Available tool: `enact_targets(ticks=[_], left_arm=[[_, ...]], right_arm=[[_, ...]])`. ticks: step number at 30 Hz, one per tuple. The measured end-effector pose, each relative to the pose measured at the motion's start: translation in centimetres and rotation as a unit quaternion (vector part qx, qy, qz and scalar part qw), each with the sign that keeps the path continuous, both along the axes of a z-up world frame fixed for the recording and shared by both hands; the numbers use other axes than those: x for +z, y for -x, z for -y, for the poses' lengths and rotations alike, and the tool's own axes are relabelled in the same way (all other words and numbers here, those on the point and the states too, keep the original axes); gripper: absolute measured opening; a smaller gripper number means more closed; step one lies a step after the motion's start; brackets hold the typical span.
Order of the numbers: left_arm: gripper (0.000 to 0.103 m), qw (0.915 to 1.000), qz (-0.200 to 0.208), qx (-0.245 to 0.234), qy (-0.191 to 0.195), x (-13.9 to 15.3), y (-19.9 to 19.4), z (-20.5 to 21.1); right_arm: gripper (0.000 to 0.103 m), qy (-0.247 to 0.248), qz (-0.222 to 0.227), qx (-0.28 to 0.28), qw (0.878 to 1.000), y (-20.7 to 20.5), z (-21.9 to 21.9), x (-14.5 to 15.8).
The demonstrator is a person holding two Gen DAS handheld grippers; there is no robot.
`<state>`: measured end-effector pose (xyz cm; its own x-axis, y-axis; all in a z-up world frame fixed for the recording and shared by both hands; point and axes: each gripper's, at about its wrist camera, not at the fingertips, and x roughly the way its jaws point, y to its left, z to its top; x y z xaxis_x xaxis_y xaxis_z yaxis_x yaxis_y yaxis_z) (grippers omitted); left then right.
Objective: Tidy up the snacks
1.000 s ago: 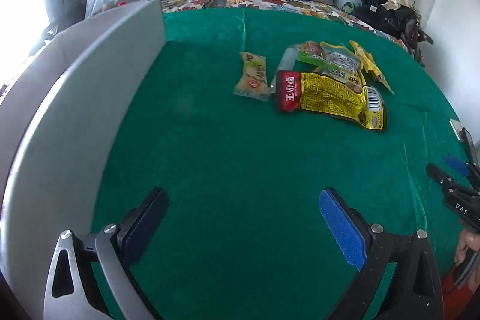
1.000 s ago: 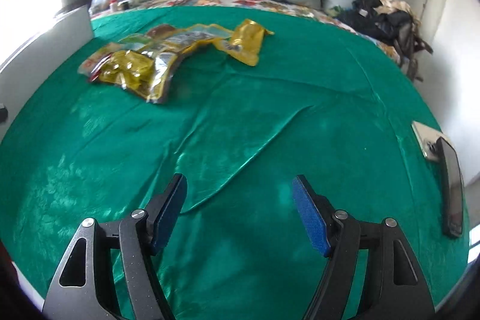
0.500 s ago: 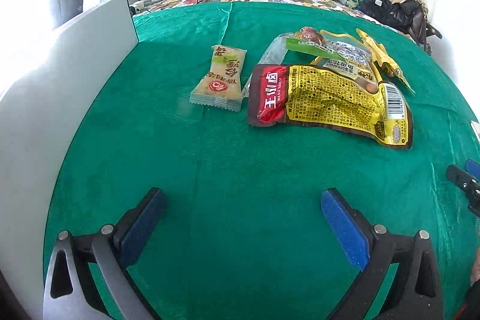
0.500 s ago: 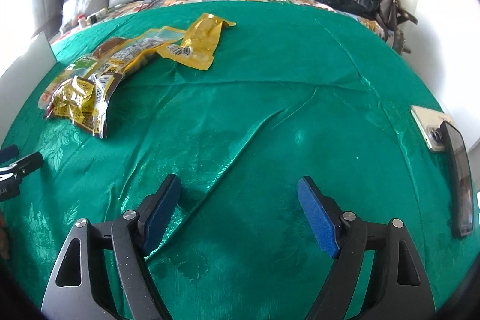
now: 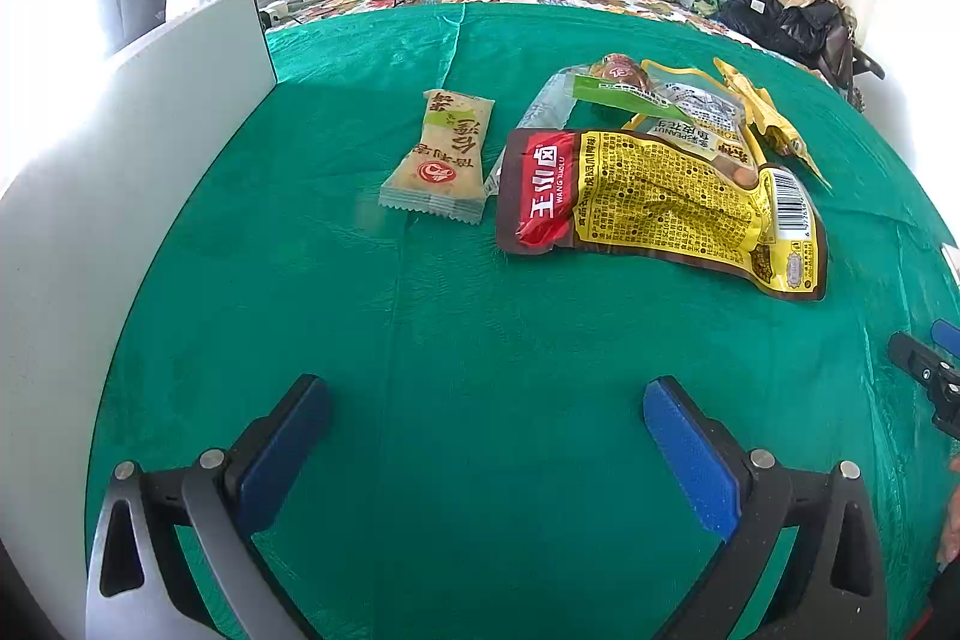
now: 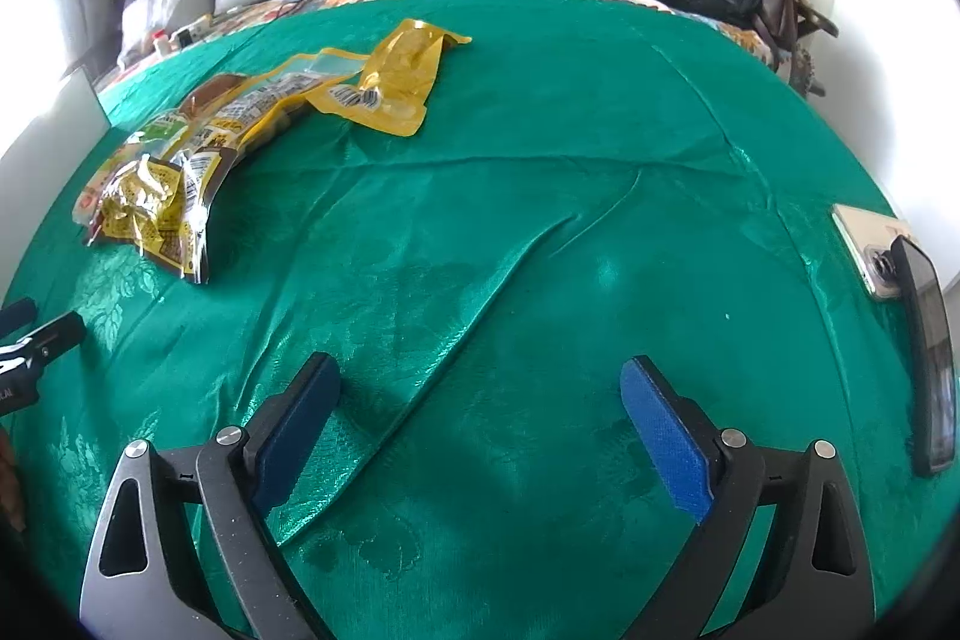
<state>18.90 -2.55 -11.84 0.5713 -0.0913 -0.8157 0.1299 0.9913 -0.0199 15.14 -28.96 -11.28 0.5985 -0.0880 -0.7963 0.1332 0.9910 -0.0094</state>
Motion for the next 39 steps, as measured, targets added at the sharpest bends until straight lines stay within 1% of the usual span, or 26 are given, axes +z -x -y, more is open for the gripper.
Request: enact_targets(ticks=[39], left_arm=[[0.103, 1.0000, 0.000, 0.001, 0.001, -0.01, 0.03, -0.07]], right_arm=[[0.099, -0.001, -0.001, 0.001, 1.000, 0.01, -0.01, 0.05]])
